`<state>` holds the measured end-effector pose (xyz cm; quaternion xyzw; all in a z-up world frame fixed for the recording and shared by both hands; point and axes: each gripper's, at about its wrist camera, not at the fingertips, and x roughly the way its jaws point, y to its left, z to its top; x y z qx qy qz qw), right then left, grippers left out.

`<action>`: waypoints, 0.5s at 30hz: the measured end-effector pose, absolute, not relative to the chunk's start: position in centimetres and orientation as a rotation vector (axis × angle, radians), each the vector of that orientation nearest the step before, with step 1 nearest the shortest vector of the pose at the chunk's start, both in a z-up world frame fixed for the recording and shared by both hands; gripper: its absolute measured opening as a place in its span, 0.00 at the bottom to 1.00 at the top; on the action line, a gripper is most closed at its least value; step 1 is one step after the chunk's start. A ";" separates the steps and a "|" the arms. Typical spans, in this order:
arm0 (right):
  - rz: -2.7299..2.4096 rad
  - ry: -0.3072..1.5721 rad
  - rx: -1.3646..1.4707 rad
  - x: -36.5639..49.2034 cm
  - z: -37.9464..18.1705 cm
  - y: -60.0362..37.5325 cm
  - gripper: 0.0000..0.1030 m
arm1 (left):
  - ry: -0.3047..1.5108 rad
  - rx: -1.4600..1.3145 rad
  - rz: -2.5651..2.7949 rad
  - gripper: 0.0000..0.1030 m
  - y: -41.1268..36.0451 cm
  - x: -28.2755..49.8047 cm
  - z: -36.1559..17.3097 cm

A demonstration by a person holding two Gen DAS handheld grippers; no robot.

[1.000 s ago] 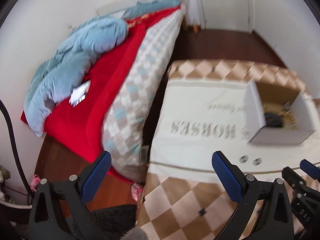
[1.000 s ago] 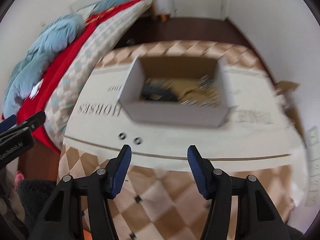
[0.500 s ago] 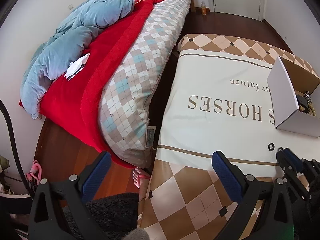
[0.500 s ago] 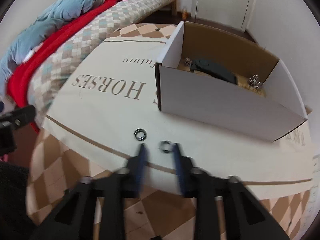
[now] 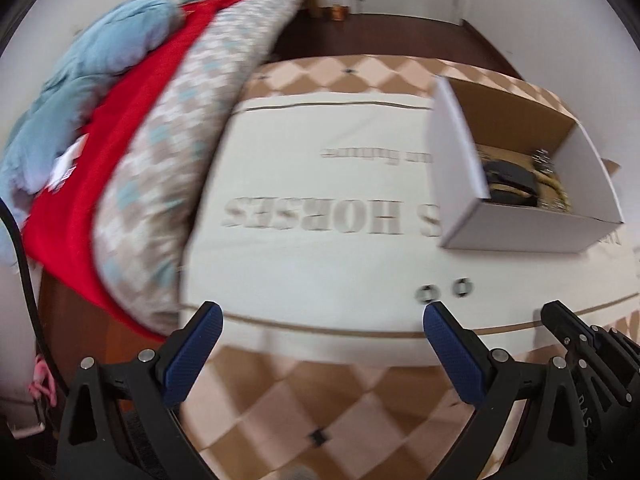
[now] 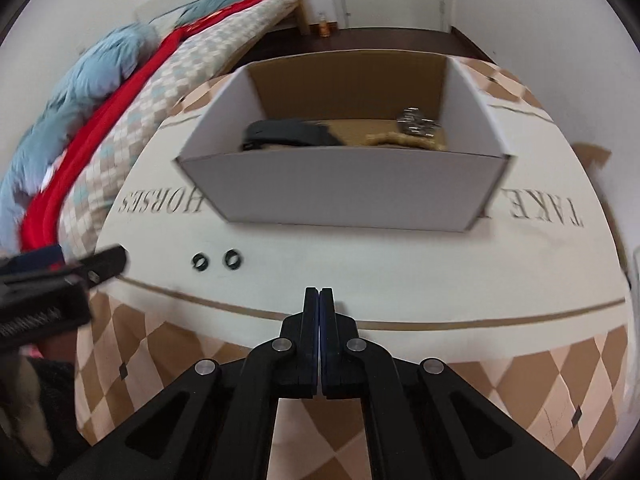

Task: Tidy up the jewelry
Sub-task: 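Grasp one black rubber ring with the left tool while the right tool reaches the other ring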

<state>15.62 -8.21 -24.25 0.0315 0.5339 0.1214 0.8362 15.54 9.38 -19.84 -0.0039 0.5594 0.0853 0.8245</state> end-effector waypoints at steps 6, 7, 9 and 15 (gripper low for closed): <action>0.191 1.109 0.081 15.3 -23.0 -11.2 0.00 | 1.231 0.004 0.050 0.94 6.0 17.3 -21.6; 0.183 1.108 0.087 15.3 -22.9 -11.7 0.00 | 1.230 0.008 0.038 0.90 5.5 17.5 -21.8; 0.157 1.102 0.098 15.4 -22.7 -12.8 0.01 | 1.246 0.012 0.012 0.61 4.8 17.8 -22.5; 0.119 1.095 0.139 15.6 -22.2 -14.8 0.01 | 1.243 -0.002 -0.018 0.10 4.5 18.0 -23.0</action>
